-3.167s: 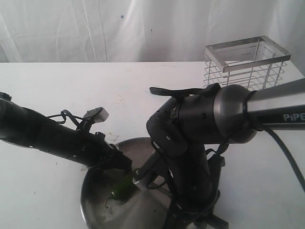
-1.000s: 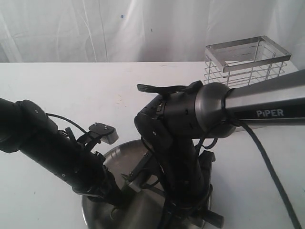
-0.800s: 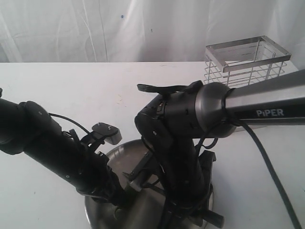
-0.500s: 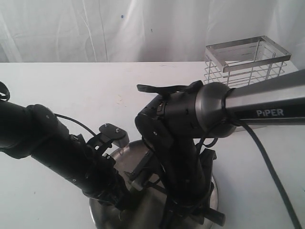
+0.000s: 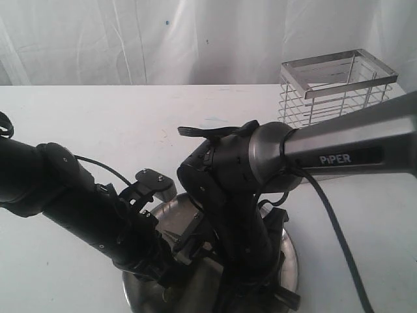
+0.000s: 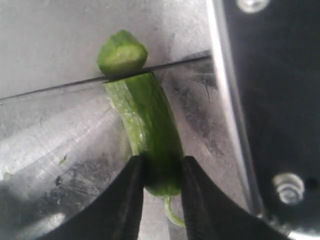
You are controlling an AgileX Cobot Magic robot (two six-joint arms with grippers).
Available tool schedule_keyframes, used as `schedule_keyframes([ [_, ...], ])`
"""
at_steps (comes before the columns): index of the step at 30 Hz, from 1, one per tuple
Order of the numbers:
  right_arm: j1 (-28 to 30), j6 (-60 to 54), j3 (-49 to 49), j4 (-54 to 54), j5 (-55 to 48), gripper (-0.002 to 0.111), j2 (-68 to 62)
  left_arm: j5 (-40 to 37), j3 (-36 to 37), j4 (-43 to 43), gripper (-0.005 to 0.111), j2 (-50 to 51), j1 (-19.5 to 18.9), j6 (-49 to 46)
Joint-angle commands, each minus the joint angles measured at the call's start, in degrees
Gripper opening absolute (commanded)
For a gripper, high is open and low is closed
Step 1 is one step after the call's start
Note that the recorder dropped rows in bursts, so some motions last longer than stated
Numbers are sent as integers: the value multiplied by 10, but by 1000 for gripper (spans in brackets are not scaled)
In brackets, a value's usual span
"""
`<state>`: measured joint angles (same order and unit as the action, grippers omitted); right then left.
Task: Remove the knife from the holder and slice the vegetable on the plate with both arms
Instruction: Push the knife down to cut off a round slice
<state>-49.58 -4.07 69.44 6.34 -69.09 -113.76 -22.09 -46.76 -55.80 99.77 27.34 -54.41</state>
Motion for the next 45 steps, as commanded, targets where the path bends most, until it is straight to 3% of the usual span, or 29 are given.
schedule_keyframes([
  [1,0,-2,13,-3,13,0,-12,-1,8,8,31,8,8,2],
  [25,0,-17,9,9,-9,0,12,-2,8,21,31,8,8,13],
  [45,0,-17,-71,38,-9,0,63,8,8,40,31,8,8,34],
])
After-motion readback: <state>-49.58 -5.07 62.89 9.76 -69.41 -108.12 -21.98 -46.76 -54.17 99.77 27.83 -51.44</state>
